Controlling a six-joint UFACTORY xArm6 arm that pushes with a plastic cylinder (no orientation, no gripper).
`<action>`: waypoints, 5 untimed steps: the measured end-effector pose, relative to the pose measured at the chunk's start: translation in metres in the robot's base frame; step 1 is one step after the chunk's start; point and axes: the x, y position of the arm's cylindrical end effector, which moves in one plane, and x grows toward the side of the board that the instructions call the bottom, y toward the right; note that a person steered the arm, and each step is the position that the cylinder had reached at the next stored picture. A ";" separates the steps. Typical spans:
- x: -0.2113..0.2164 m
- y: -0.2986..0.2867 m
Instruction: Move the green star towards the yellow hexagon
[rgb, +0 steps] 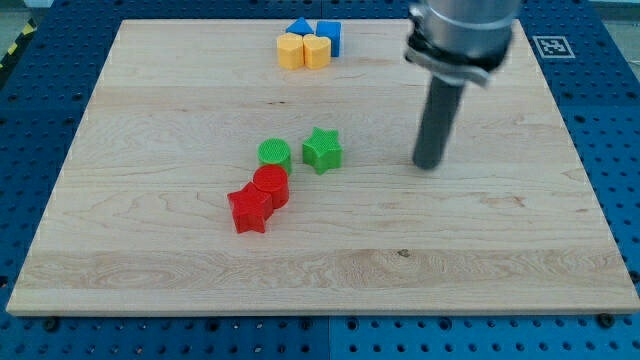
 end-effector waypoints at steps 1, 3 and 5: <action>0.075 -0.022; 0.044 -0.109; -0.024 -0.125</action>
